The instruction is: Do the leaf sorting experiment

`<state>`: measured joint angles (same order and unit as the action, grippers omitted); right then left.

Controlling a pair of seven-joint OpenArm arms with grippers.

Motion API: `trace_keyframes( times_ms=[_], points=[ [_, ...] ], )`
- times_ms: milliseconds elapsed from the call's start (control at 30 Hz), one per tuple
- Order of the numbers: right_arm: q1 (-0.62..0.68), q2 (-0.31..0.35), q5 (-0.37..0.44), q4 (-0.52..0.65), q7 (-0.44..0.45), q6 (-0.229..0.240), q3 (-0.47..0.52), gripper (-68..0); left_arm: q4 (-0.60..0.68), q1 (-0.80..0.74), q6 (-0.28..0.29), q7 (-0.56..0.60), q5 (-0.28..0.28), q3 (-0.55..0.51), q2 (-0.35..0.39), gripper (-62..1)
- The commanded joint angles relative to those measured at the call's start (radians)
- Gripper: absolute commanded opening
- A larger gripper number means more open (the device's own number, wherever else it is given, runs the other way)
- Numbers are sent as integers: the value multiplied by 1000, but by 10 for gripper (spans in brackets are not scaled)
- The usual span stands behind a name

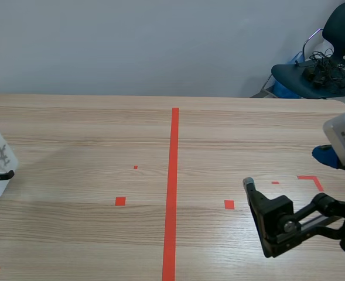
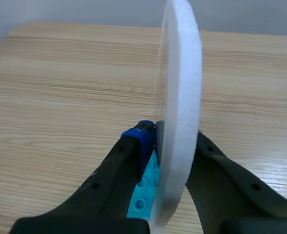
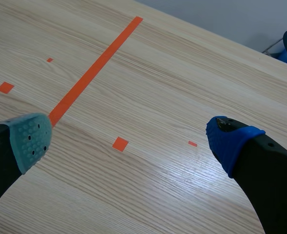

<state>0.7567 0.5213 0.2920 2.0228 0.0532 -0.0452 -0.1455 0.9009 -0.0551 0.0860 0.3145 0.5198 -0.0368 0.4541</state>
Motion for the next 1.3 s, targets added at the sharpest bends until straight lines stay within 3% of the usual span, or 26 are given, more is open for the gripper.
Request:
trace_keyframes(
  times_ms=[0, 133, 200, 267, 367, 433, 633, 700, 767, 867, 967, 1167, 1267],
  points=[
    [-11, 2, -1, 28, 13, -4, 10, 4, 6, 9, 2, 11, 15, 1, 4, -524],
    [-11, 2, -1, 28, 13, -4, 10, 4, -34, 9, 6, 10, 55, 1, 4, -513],
    [-11, 2, -1, 28, 13, -4, 10, 4, -37, 8, 6, 10, 58, 1, 4, -471],
    [-11, 2, -1, 28, 13, -4, 10, 4, -37, 8, 11, 11, 57, 1, 8, -379],
    [-11, 2, -1, 28, 13, -4, 10, 4, -13, 7, 14, 11, 58, 1, 24, -163],
    [-11, 2, -1, 28, 13, -4, 10, 4, 24, 2, 13, 10, 58, -1, 47, -74],
    [-11, 2, 0, 28, 13, -4, 10, 4, 235, -62, 10, 2, 57, -87, 131, -57],
    [-11, 2, 0, 28, 13, -4, 10, 4, 320, -92, 13, 0, 58, -119, 156, -19],
    [-11, 2, 0, 28, 13, -4, 10, 4, 410, -126, 15, -2, 58, -148, 171, 14],
    [-11, 2, -1, 28, 13, -4, 10, 4, 559, -180, 17, -50, 58, -167, 178, 14],
    [-11, 2, -1, 28, 13, -4, 10, 4, 698, -235, 92, -131, 57, -167, 159, 14],
    [-11, 2, -1, 28, 13, -4, 10, 4, 896, -348, 366, -244, 56, -163, 62, 14],
    [-11, 2, -1, 28, 13, -4, 10, 4, 920, -384, 405, -266, 26, -143, 24, 14]
  ],
)
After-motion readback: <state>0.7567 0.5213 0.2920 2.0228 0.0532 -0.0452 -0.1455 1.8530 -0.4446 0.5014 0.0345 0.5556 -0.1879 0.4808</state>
